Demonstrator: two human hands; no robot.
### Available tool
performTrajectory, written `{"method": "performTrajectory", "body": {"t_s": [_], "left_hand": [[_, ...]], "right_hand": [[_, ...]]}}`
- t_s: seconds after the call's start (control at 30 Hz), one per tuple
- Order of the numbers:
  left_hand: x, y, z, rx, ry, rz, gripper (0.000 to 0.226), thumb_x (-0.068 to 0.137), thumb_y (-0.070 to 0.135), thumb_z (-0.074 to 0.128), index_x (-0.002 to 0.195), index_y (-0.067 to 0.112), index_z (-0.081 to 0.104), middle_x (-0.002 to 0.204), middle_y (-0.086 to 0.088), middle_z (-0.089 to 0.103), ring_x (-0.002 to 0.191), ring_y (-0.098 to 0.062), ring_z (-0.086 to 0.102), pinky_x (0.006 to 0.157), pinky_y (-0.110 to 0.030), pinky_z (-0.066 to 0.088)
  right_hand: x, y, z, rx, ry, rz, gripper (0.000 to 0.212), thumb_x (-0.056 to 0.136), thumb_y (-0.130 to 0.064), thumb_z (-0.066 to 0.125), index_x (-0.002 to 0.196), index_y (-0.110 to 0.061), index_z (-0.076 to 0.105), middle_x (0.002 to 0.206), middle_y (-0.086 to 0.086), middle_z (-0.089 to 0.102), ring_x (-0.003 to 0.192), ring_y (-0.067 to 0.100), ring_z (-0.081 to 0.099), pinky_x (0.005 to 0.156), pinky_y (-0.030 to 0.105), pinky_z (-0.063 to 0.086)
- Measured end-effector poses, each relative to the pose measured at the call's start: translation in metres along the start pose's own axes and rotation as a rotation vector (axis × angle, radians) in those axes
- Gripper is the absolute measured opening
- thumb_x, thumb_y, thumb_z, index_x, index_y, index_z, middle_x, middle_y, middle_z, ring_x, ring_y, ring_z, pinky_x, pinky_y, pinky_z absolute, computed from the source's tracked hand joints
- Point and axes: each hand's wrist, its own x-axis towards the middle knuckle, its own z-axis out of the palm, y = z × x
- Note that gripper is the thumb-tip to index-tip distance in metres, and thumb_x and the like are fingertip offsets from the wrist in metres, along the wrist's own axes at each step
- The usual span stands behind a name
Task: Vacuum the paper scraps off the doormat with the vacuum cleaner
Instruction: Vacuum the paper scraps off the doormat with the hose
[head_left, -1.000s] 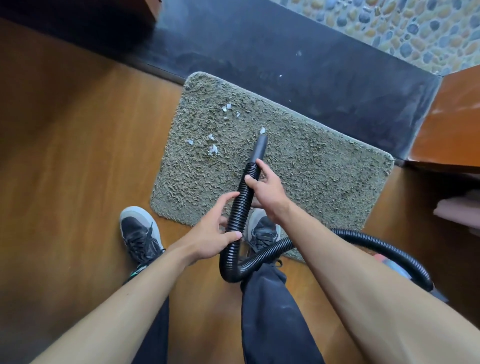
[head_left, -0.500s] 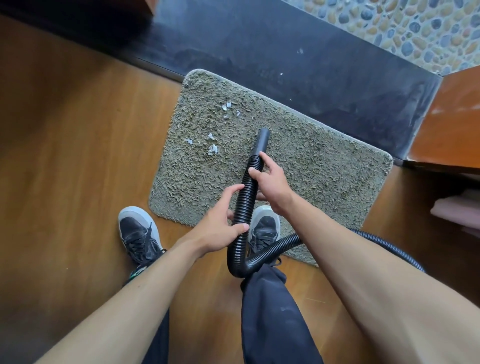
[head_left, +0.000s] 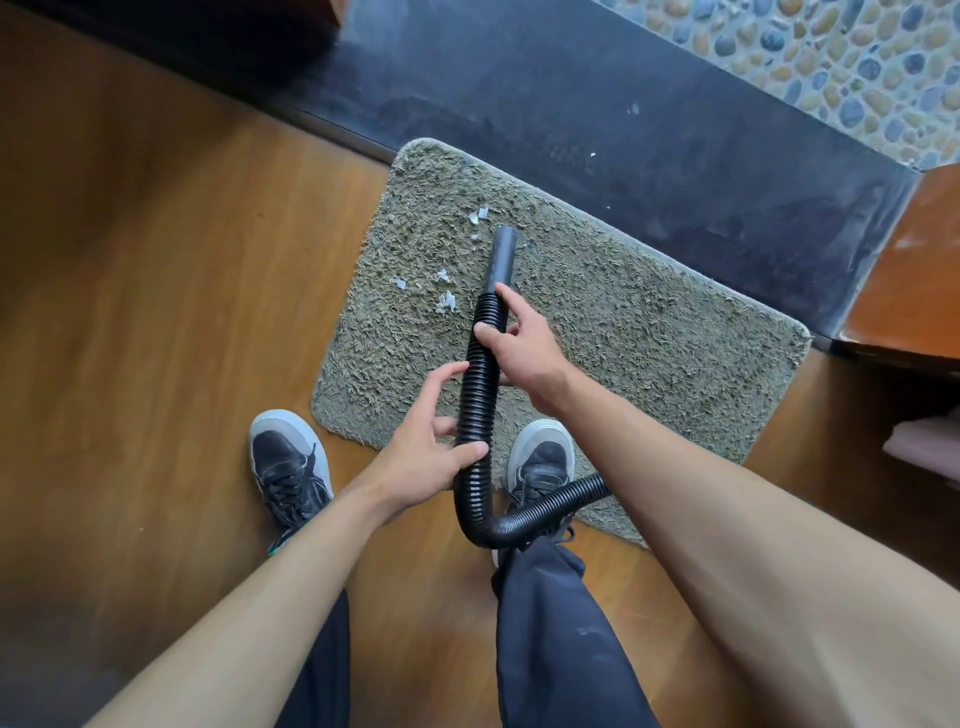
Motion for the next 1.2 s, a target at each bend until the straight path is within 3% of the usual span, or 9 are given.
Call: {"method": "performTrajectory", "body": {"t_s": [0.17,0.37,0.57,0.77,0.9,1.07,1.2], "left_hand": [[0.003,0.002,0.001,0.017,0.004,-0.005,0.079,0.092,-0.006,0.062,0.138,0.052,0.034,0.107,-0.02,0.069,0.08,-0.029,0.069,0.07,-0.045,0.06],[0.005,0.009,0.0,0.051,-0.037,-0.003,0.079,0.09,-0.006,0.064,0.138,0.05,0.034,0.104,-0.021,0.07,0.08,-0.026,0.07,0.077,-0.049,0.06],[0.002,0.007,-0.017,-0.014,-0.031,0.008,0.078,0.091,-0.007,0.063,0.137,0.05,0.036,0.098,-0.015,0.07,0.077,-0.025,0.068,0.065,-0.037,0.059],[-0.005,0.0,-0.033,-0.119,0.04,0.024,0.076,0.091,-0.009,0.062,0.13,0.052,0.04,0.101,-0.021,0.071,0.079,-0.026,0.069,0.062,-0.037,0.057],[-0.006,-0.001,-0.039,-0.151,0.061,0.019,0.077,0.091,-0.01,0.062,0.131,0.051,0.039,0.099,-0.019,0.073,0.082,-0.027,0.07,0.066,-0.041,0.058],[0.0,0.005,-0.036,-0.112,0.014,0.006,0.075,0.092,-0.008,0.062,0.133,0.05,0.037,0.097,-0.011,0.074,0.08,-0.024,0.072,0.066,-0.04,0.058],[0.006,0.012,-0.027,-0.044,-0.038,-0.007,0.079,0.09,-0.007,0.064,0.136,0.052,0.036,0.1,-0.011,0.075,0.085,-0.028,0.074,0.076,-0.046,0.062]], "right_hand": [[0.002,-0.002,0.0,-0.048,0.026,0.006,0.065,0.097,-0.006,0.054,0.154,-0.025,0.028,0.117,0.01,0.058,0.092,0.018,0.062,0.069,0.029,0.054],[0.001,-0.006,-0.007,-0.041,0.033,0.042,0.064,0.099,-0.005,0.05,0.154,-0.026,0.027,0.112,0.008,0.06,0.086,0.017,0.064,0.059,0.028,0.059],[0.005,-0.016,0.011,-0.066,0.023,0.063,0.064,0.098,-0.005,0.051,0.154,-0.028,0.027,0.116,0.008,0.06,0.089,0.017,0.063,0.065,0.033,0.057],[0.014,-0.028,0.042,-0.192,-0.027,0.014,0.065,0.095,-0.005,0.055,0.153,-0.023,0.03,0.134,0.016,0.055,0.112,0.029,0.063,0.093,0.049,0.054],[0.018,-0.036,0.052,-0.244,-0.053,0.021,0.066,0.095,-0.007,0.056,0.152,-0.026,0.031,0.127,0.012,0.058,0.106,0.029,0.066,0.089,0.052,0.057],[0.018,-0.037,0.04,-0.231,-0.035,0.051,0.065,0.097,-0.006,0.054,0.153,-0.026,0.029,0.125,0.011,0.058,0.098,0.024,0.066,0.076,0.043,0.06],[0.013,-0.031,0.019,-0.209,0.012,0.061,0.064,0.098,-0.005,0.051,0.154,-0.027,0.027,0.117,0.01,0.061,0.091,0.021,0.064,0.074,0.042,0.058]]}}
